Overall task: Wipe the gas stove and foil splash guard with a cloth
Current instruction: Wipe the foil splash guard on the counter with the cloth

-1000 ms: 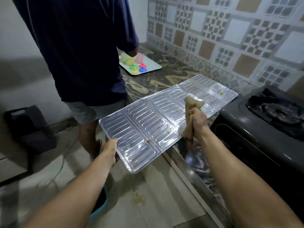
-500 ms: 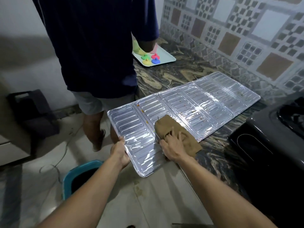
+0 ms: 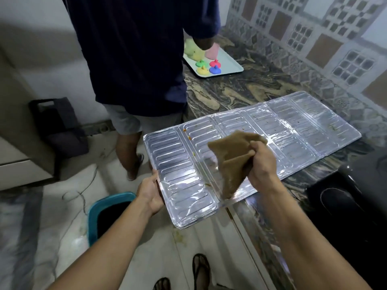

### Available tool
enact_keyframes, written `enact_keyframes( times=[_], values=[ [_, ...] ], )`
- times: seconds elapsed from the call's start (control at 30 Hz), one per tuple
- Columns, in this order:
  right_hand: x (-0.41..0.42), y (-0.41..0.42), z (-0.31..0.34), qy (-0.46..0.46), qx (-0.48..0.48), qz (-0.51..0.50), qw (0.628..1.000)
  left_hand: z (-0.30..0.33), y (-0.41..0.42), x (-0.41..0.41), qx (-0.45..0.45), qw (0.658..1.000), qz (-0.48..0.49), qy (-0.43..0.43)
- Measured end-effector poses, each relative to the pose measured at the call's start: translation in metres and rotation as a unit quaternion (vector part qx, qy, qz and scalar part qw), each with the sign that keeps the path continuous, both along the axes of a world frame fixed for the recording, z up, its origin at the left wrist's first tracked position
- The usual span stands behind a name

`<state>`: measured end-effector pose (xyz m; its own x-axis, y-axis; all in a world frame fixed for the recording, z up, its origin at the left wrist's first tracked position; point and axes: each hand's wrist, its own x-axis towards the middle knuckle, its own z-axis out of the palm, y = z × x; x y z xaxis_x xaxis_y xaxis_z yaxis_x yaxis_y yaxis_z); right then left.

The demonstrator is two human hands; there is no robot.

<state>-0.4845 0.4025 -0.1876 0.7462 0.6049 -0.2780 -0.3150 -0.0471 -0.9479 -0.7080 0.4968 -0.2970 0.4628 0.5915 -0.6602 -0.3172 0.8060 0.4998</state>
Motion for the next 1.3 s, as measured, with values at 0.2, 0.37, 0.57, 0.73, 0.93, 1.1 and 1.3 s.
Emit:
enact_keyframes(
  times=[0.2, 0.37, 0.57, 0.73, 0.93, 1.1, 1.3],
  values=[
    [0.024, 0.03, -0.002, -0.325, -0.152, 0.1, 0.928, 0.009, 0.007, 0.0, 0.011, 0.998, 0.023, -0.062],
    [-0.013, 0.034, -0.079, -0.55, -0.366, 0.361, 0.658, 0.004, 0.01, 0.005, -0.015, 0.996, 0.026, -0.084],
    [-0.061, 0.02, -0.096, -0.607, -0.269, 0.407, 0.627, -0.001, 0.012, 0.011, -0.013, 0.993, 0.035, -0.116],
    [-0.087, 0.012, -0.102, -0.56, -0.218, 0.434, 0.671, -0.005, 0.012, 0.01, -0.022, 0.994, 0.02, -0.105],
    [-0.076, -0.002, -0.101, -0.627, -0.19, 0.487, 0.577, -0.012, 0.015, 0.008, -0.012, 0.997, 0.015, -0.069],
    [-0.02, -0.01, -0.085, -0.666, -0.31, 0.431, 0.523, -0.018, 0.014, 0.013, -0.026, 0.997, 0.033, -0.059],
    [0.015, -0.008, -0.076, -0.566, -0.456, 0.332, 0.601, -0.016, 0.016, 0.018, -0.019, 0.996, 0.025, -0.088]
  ],
)
